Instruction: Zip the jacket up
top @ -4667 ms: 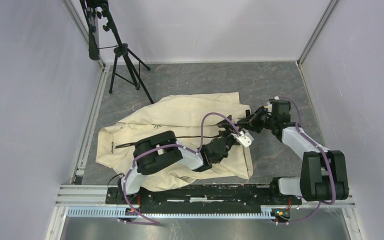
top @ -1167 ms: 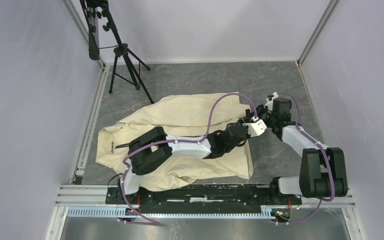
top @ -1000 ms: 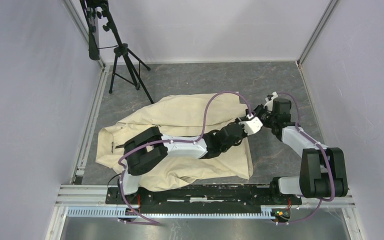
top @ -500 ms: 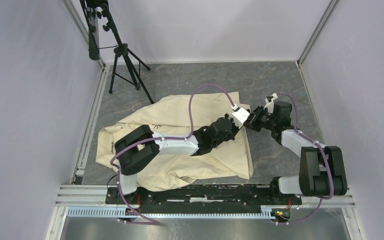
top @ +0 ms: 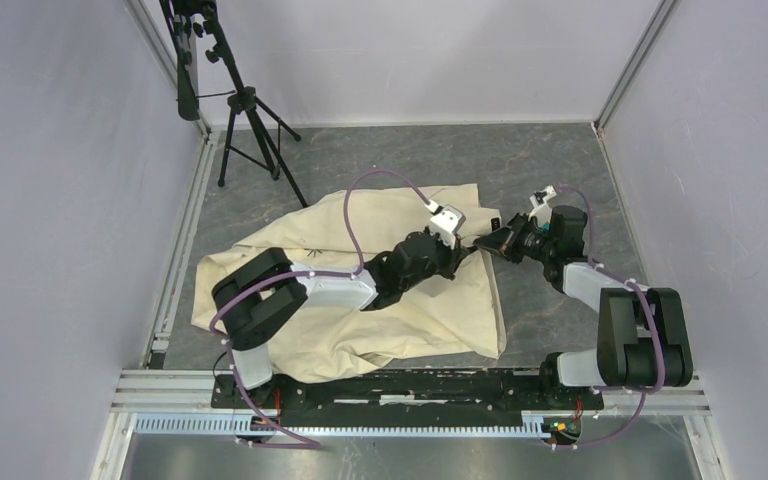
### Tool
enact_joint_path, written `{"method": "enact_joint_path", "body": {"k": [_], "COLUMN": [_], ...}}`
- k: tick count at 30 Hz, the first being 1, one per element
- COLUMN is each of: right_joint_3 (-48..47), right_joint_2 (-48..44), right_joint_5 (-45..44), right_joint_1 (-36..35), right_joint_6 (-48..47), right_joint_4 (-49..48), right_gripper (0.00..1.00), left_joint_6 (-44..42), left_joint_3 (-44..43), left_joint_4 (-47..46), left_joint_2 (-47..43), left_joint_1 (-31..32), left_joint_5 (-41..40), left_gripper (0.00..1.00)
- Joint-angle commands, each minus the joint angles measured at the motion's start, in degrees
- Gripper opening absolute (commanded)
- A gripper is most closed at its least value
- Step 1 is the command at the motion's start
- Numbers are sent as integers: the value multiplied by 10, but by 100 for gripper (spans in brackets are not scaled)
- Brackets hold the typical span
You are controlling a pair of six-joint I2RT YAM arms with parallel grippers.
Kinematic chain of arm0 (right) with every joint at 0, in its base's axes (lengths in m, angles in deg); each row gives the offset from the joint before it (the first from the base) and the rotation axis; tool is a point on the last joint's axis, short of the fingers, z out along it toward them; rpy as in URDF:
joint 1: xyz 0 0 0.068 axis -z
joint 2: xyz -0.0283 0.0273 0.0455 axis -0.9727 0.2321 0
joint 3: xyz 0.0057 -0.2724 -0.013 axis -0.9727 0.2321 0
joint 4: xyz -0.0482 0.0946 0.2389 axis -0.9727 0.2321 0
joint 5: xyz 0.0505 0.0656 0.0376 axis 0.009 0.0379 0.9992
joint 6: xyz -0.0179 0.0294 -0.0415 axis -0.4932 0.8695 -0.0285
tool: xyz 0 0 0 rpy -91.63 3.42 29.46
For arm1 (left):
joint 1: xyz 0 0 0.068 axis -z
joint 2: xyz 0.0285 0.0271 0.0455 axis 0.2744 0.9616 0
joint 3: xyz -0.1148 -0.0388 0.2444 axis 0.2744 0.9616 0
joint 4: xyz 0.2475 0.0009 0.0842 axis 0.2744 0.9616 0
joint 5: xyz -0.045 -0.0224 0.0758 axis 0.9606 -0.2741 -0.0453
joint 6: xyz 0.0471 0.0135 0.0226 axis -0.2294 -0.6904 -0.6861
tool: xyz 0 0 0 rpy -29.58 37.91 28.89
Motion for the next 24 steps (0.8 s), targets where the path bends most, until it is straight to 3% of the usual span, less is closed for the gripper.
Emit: {"method": "enact_joint_path", "body": {"k": [1, 6, 14, 24], "right_joint_3": [3, -3, -3, 58], "right_joint_2": [6, 11, -40, -89], "right_joint_5": [21, 10, -52, -43], "right_joint_1": [4, 4, 4, 3], "right_joint_6": [-32, -83, -220, -286], "right_joint_4": [-79, -50, 31, 54], "right_gripper": [0, 12, 54, 50], "left_joint_6": [114, 198, 238, 242], "left_joint_3": [22, 31, 16, 13], "left_joint_4": [-71, -121, -150, -150], "left_joint_2": [-4, 25, 67, 69], "left_joint_1": [-38, -85, -105, -106], "left_joint_5": [77, 169, 226, 234], "left_gripper": [2, 2, 2, 2]}}
